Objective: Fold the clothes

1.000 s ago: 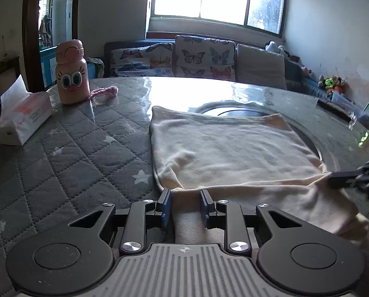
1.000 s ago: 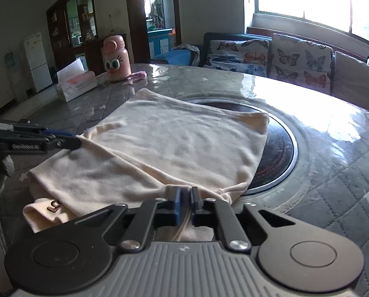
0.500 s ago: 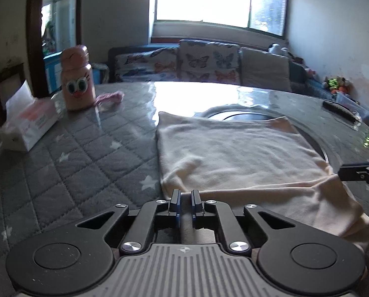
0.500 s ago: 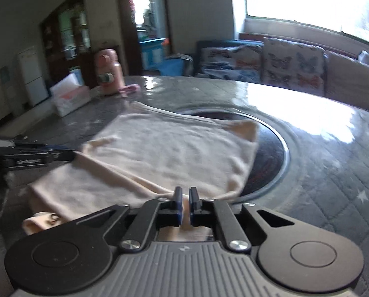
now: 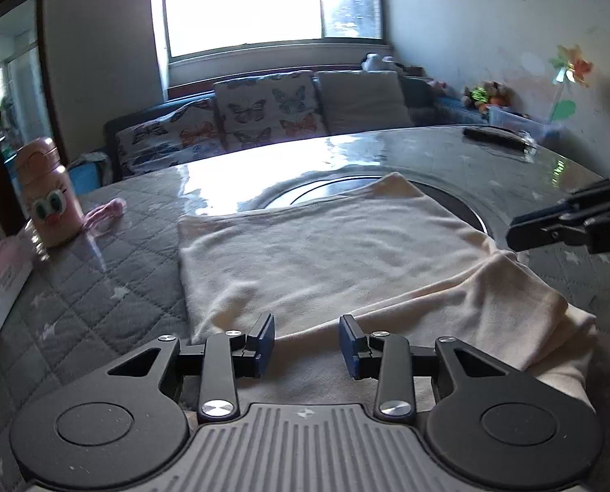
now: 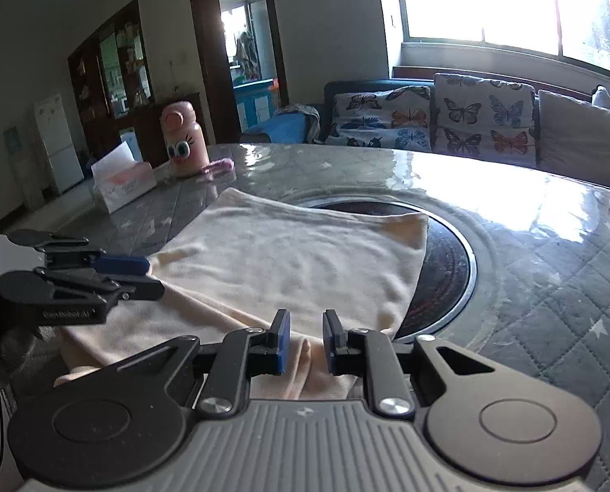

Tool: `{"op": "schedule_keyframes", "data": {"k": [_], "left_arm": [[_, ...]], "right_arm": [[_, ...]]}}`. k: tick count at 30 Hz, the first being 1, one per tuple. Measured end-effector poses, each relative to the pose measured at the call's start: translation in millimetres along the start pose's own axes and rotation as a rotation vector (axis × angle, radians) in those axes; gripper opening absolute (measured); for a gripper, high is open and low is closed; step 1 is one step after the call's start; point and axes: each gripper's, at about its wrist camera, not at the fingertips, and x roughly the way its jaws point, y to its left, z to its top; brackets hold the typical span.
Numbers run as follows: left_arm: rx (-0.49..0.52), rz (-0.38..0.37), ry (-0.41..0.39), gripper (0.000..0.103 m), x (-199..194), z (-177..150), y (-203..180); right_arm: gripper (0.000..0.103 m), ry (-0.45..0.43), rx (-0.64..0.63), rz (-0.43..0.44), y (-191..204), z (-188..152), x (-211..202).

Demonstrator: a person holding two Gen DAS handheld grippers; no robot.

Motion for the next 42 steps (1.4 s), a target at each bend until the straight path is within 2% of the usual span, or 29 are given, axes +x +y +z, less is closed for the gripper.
{"op": "schedule_keyframes", "data": {"k": [2, 7, 8, 10, 11, 12, 14, 15, 19, 22, 25, 27, 30, 35, 38, 42], "left_arm": [[0.024, -0.011, -0.002, 0.038, 2, 1, -2], [0.087, -0.043, 0.003, 0.037, 7, 0, -10], [0.101, -0.048, 0.004, 0.037, 8, 0, -11], [0.126, -0.058, 0.002, 0.037, 8, -1, -15], [0.137, -0.063, 0.001, 0.037, 9, -1, -16], [0.146, -0.062, 0.0, 0.034, 10, -1, -18], [0.163, -0.063, -0.004, 0.024, 11, -2, -21], [0.171, -0.056, -0.006, 0.012, 12, -2, -22], [0.178, -0.01, -0.028, 0.001, 8, -3, -22], [0.155, 0.025, -0.042, 0.0, 5, -1, -17], [0.127, 0.046, -0.033, 0.0, 8, 0, -12], [0.115, 0.053, -0.028, 0.0, 8, -1, -10], [0.104, 0.053, -0.029, 0.002, 2, -1, -9], [0.121, -0.018, -0.057, 0.003, -15, 0, -20], [0.148, -0.061, -0.055, 0.005, -18, -4, -32], [0.171, -0.072, -0.023, 0.006, -19, -15, -37]], "right_arm": [[0.021, 0.02, 0.013, 0.022, -2, 0, 4], [0.021, 0.066, -0.013, 0.03, 5, -7, 19], [0.02, 0.065, -0.023, 0.026, 7, -8, 20], [0.009, 0.056, -0.04, 0.018, 10, -8, 19], [0.007, 0.05, -0.044, 0.015, 10, -8, 18], [0.004, 0.044, -0.046, 0.013, 10, -7, 17], [0.002, 0.027, -0.049, 0.008, 11, -5, 13], [0.002, 0.015, -0.049, 0.005, 12, -3, 10], [0.002, -0.044, -0.042, -0.009, 14, 3, -2], [0.002, -0.071, -0.034, -0.021, 13, 7, -7], [0.003, -0.032, -0.01, -0.039, 6, 4, 6], [0.007, -0.002, 0.006, -0.055, 2, 0, 14], [0.008, -0.002, -0.013, -0.066, 2, -2, 11], [0.01, -0.003, -0.132, -0.02, 21, -2, -2], [0.016, 0.036, -0.189, 0.003, 32, -7, 5], [0.016, 0.097, -0.199, -0.004, 31, -18, 12]]}}
